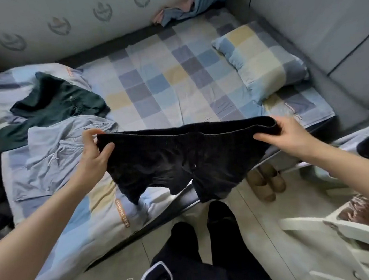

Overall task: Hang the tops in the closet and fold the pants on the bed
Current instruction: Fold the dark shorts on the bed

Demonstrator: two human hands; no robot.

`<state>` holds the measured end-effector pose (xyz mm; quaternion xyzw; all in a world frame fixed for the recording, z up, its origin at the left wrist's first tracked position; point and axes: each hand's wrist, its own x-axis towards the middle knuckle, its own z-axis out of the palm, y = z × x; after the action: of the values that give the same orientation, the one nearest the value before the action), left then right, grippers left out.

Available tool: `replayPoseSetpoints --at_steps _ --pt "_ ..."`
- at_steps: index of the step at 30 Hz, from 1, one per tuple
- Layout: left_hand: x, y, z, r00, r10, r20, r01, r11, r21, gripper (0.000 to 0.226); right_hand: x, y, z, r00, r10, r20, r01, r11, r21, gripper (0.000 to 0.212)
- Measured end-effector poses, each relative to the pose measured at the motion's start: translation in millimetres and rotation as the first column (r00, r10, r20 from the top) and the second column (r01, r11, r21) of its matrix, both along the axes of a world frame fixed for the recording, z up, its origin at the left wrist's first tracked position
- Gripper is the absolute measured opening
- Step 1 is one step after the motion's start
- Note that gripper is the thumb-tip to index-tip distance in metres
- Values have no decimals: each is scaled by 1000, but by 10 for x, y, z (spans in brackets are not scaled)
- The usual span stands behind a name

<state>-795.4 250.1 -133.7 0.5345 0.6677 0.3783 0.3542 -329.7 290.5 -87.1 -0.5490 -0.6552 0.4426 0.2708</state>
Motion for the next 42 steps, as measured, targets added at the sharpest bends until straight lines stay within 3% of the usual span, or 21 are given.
replayPoseSetpoints --at_steps 2,5,7,10,13,15,18,23,26,30,33,35,40,42 --pt "119 36 11 994 65 93 -60 996 -62 40 97 255 -46 998 64 -5 -64 996 -65 25" --pt "313 -12 -23 989 103 108 -63 943 -326 56 337 594 -126 976 216 31 -207 961 -185 19" --pt "457 -138 -49 983 55 173 31 887 -461 60 485 765 -185 945 322 58 -297 918 -263 18" --pt "611 -268 -152 972 -42 229 188 723 -665 67 731 1064 -253 896 424 130 -349 855 -384 11" --pt "658 -361 -220 920 27 392 275 668 -692 62 841 1356 -250 902 430 36 -343 764 -546 26" --pt "673 -328 -236 882 104 459 264 698 -665 62 800 1563 -204 926 372 -60 -335 737 -587 32" --pt "588 -100 -319 847 213 487 169 762 -626 54 614 1928 -258 946 304 -110 -312 769 -557 37" --pt "346 559 -822 841 394 372 -136 818 -559 45 162 2522 -781 961 237 -139 -275 823 -498 25" --pt "242 1021 -1542 833 474 284 -286 810 -513 16 -108 2889 -1576 978 189 -90 -209 864 -457 17" --pt "194 1433 -2727 851 519 83 -423 770 -478 12 -443 3270 -2812 989 147 17 -127 903 -411 14" --pt "138 1715 -3652 891 430 -145 -448 784 -429 10 -652 3500 -3726 990 133 48 -101 903 -417 17" --pt "111 1882 -4024 906 370 -205 -423 818 -391 13 -746 3625 -4108 992 114 56 -80 902 -423 14" --pt "-337 2456 -4254 906 256 -339 -361 884 -298 10 -988 4177 -4348 976 192 100 -134 899 -417 18" --pt "-546 2791 -4255 903 242 -354 -343 903 -259 14 -1172 4484 -4384 974 194 121 -144 931 -335 19"
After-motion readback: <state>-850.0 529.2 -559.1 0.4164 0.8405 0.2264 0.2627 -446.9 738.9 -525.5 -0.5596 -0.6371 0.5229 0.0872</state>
